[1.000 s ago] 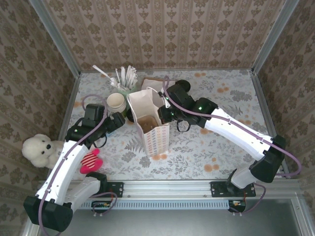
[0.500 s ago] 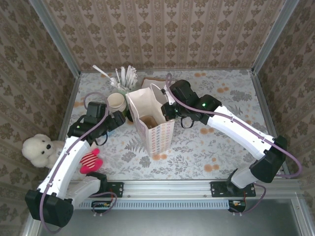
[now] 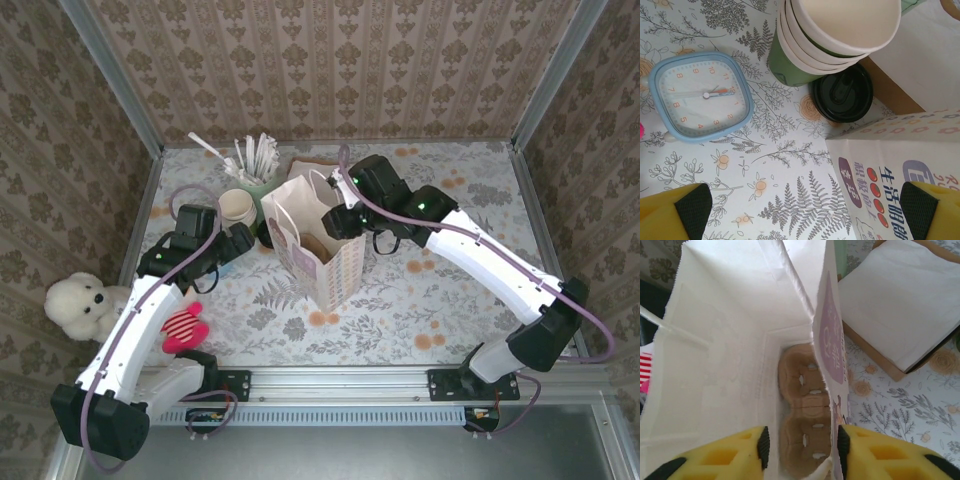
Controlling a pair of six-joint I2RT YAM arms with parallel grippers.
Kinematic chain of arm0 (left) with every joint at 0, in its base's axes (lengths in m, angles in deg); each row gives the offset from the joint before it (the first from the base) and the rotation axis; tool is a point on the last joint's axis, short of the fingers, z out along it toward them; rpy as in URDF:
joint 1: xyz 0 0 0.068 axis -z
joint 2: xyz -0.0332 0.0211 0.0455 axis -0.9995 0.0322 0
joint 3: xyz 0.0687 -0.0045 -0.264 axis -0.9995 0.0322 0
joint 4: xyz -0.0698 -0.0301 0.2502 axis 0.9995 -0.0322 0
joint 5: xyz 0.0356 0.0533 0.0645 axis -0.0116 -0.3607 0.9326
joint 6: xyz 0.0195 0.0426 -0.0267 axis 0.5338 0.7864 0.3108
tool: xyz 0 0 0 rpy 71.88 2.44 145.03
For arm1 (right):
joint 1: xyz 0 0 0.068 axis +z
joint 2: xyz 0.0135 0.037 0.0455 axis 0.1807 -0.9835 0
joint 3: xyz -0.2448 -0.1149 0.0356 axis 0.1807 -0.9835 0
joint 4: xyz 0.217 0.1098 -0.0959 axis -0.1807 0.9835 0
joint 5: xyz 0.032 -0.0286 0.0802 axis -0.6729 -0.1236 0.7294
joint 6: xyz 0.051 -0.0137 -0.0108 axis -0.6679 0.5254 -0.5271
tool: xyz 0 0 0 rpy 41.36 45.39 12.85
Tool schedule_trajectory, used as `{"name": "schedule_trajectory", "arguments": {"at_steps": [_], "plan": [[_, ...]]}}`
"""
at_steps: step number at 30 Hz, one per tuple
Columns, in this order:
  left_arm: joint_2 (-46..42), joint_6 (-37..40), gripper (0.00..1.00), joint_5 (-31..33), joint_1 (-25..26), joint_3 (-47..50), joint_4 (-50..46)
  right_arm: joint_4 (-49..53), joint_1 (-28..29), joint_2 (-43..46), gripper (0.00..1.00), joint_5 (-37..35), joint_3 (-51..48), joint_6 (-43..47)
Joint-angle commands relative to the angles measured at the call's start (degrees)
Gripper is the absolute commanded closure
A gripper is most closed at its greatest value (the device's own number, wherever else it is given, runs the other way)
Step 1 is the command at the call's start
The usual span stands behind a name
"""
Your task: Pack the takeout coffee
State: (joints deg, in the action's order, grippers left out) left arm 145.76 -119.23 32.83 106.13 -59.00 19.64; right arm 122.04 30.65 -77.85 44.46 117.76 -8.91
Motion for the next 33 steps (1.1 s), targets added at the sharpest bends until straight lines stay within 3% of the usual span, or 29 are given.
{"name": "schedule_trajectory", "arguments": {"at_steps": [1,4,8,13,16,21,23,33], "plan": [[-0.74,0.57,0.0,2.0,0.13,-2.0,-0.01,2.4,-1.2,3.41,0.42,4.2,0.89,2.96],[-0.42,0.9,0.0,2.33,0.13,-2.62,0.09,2.79,-2.09,5.41,0.28,4.98,0.33,3.88],[-0.48,2.58,0.0,1.34,0.05,-3.27,1.14,3.08,-4.75,9.44,0.0,5.85,0.4,3.58],[-0.58,4.82,0.0,-2.63,0.13,-4.54,3.64,-3.05,-10.68,16.45,0.0,9.54,-4.46,1.85],[0.79,3.1,0.0,-2.36,0.47,-4.24,3.34,-9.99,-15.52,19.62,0.0,7.78,-10.55,-3.85],[5.1,-0.35,0.0,-3.52,1.16,-3.27,3.34,-8.86,-18.77,18.57,0.0,-6.49,-16.79,-13.88],[6.16,-0.74,0.0,-3.87,1.99,-3.04,4.58,-6.47,-18.81,17.08,0.0,-8.67,-18.35,-14.89],[11.82,-2.0,0.0,-1.12,2.38,-3.74,8.26,-7.18,-14.13,10.89,0.0,10.32,-25.41,-12.78]]}}
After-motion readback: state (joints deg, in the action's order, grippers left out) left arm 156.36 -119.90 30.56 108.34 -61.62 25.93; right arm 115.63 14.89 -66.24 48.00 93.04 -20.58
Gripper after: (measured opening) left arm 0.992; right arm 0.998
